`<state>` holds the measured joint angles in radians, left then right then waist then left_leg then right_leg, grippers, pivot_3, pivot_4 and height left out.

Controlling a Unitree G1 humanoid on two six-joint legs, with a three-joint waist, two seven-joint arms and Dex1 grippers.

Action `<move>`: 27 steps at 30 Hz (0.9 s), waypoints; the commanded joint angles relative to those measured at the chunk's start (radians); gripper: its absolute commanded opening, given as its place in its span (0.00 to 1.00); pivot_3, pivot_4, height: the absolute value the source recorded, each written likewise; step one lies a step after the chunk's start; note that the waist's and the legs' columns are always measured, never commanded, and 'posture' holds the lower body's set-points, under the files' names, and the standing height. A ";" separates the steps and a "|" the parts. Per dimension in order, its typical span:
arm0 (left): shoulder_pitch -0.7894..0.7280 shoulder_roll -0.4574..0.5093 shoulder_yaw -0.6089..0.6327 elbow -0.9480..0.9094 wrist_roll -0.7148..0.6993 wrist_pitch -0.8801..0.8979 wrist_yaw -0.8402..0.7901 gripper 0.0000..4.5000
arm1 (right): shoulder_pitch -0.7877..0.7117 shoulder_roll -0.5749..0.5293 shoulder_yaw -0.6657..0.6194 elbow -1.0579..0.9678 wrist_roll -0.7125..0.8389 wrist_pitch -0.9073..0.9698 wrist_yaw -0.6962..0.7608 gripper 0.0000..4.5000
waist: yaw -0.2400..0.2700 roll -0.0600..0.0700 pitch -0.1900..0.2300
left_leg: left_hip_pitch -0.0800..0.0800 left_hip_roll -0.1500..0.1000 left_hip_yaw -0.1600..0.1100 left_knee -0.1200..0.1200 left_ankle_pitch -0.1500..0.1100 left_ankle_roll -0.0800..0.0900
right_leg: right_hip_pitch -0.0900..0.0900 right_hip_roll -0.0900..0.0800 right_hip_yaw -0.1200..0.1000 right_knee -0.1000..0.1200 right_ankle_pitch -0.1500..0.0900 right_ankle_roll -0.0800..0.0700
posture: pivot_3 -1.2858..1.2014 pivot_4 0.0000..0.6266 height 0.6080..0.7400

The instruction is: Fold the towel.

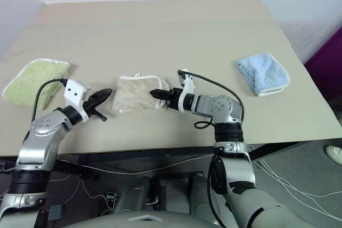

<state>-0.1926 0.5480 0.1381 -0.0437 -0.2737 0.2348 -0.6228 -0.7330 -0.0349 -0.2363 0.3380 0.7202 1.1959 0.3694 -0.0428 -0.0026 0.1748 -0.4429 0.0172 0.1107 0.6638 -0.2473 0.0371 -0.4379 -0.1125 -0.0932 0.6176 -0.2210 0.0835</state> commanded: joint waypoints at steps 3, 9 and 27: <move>-0.015 -0.002 0.020 -0.025 -0.011 -0.007 0.006 0.00 | 0.001 0.018 -0.027 -0.032 0.037 0.011 0.001 0.17 | 0.001 0.000 0.000 | 0.000 0.000 0.000 0.000 0.000 0.000 | 0.000 0.000 0.000 0.000 0.000 0.000 | 0.52 0.24 1.00; -0.024 -0.007 0.013 -0.019 -0.012 -0.013 -0.001 0.00 | 0.013 0.017 -0.064 -0.092 0.077 0.015 0.001 0.01 | 0.002 0.000 0.000 | 0.000 0.000 0.000 0.000 0.000 0.000 | 0.000 0.000 0.000 0.000 0.000 0.000 | 0.52 0.24 1.00; -0.156 -0.102 -0.104 0.088 0.018 -0.031 -0.040 0.00 | -0.125 -0.449 -0.598 -0.048 0.125 -0.293 -0.415 0.01 | 0.029 0.000 0.000 | 0.000 -0.001 0.001 0.001 0.000 0.001 | 0.001 -0.001 0.000 -0.001 0.000 0.000 | 0.52 0.24 1.00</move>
<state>-0.3319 0.4480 0.0410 0.0511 -0.2591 0.2289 -0.6515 -0.8632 -0.4584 -0.7952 0.2709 0.8635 0.9416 0.0067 -0.0142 -0.0026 0.1752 -0.4430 0.0164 0.1118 0.6647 -0.2474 0.0382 -0.4373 -0.1129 -0.0928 0.6168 -0.2208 0.0840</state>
